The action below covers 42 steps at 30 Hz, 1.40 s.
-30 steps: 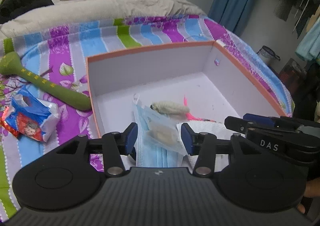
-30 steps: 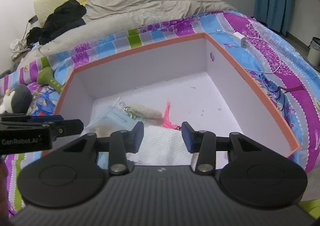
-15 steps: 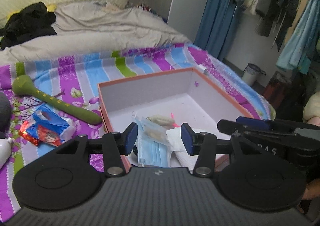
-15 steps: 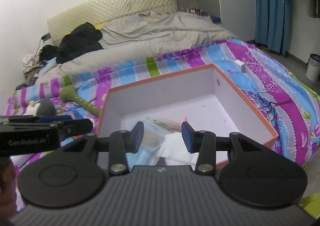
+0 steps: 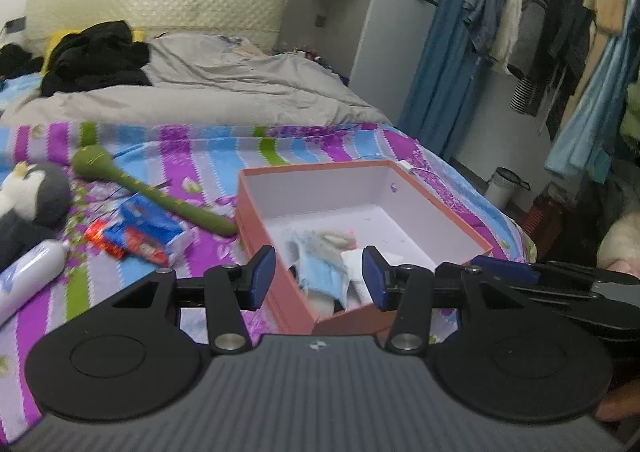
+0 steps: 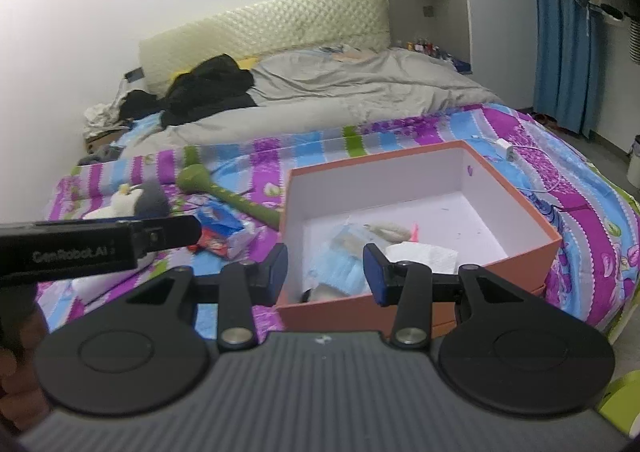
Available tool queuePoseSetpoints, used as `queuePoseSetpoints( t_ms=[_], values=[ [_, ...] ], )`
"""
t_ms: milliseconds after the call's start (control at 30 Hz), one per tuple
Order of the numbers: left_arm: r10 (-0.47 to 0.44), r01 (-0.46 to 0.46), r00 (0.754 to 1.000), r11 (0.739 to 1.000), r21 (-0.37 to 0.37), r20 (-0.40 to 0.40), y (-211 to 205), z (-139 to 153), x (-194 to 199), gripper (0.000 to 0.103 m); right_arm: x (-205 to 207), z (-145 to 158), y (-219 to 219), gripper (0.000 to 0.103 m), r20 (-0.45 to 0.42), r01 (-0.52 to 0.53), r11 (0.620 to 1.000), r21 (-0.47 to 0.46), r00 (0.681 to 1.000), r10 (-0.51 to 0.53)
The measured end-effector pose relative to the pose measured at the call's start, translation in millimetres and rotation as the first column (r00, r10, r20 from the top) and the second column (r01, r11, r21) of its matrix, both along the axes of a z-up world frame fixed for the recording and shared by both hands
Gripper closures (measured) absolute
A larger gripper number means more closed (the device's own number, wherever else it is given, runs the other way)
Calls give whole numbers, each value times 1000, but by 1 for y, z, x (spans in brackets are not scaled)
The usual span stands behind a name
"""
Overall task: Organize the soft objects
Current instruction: 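Withdraw both open tools from the pink box back over the bed, then move both tools toward the blue plastic bag and red candy wrappers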
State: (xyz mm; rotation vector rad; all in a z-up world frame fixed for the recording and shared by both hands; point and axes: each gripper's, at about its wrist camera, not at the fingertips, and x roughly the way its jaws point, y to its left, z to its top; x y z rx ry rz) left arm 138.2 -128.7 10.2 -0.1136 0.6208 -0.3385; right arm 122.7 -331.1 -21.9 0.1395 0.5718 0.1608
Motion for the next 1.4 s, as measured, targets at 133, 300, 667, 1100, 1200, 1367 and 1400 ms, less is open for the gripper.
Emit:
queuePoseSetpoints(
  t_ms=[133, 300, 667, 1100, 1200, 1367, 1400],
  values=[
    [50, -50, 999, 999, -8, 9, 24, -1, -30, 49, -22, 2, 13, 59, 9, -34, 999, -3, 999, 34],
    [93, -94, 995, 996, 1, 19, 50, -3, -64, 49, -44, 0, 34, 59, 22, -86, 996, -13, 996, 86],
    [192, -192, 981, 981, -9, 18, 98, -17, -115, 49, -71, -11, 79, 59, 34, -193, 980, -35, 980, 195],
    [253, -253, 967, 967, -33, -16, 136, -52, -116, 49, -77, -31, 109, 59, 44, -262, 963, -71, 963, 265],
    [246, -247, 969, 968, -32, -27, 140, -67, -105, 49, -74, -44, 114, 59, 43, -267, 960, -88, 962, 271],
    [245, -246, 968, 969, -18, -62, 151, -93, -76, 49, -67, -58, 123, 59, 37, -281, 956, -86, 958, 285],
    [247, -249, 967, 968, -19, -68, 154, -97, -71, 49, -64, -61, 124, 59, 35, -282, 955, -87, 958, 286]
  ],
)
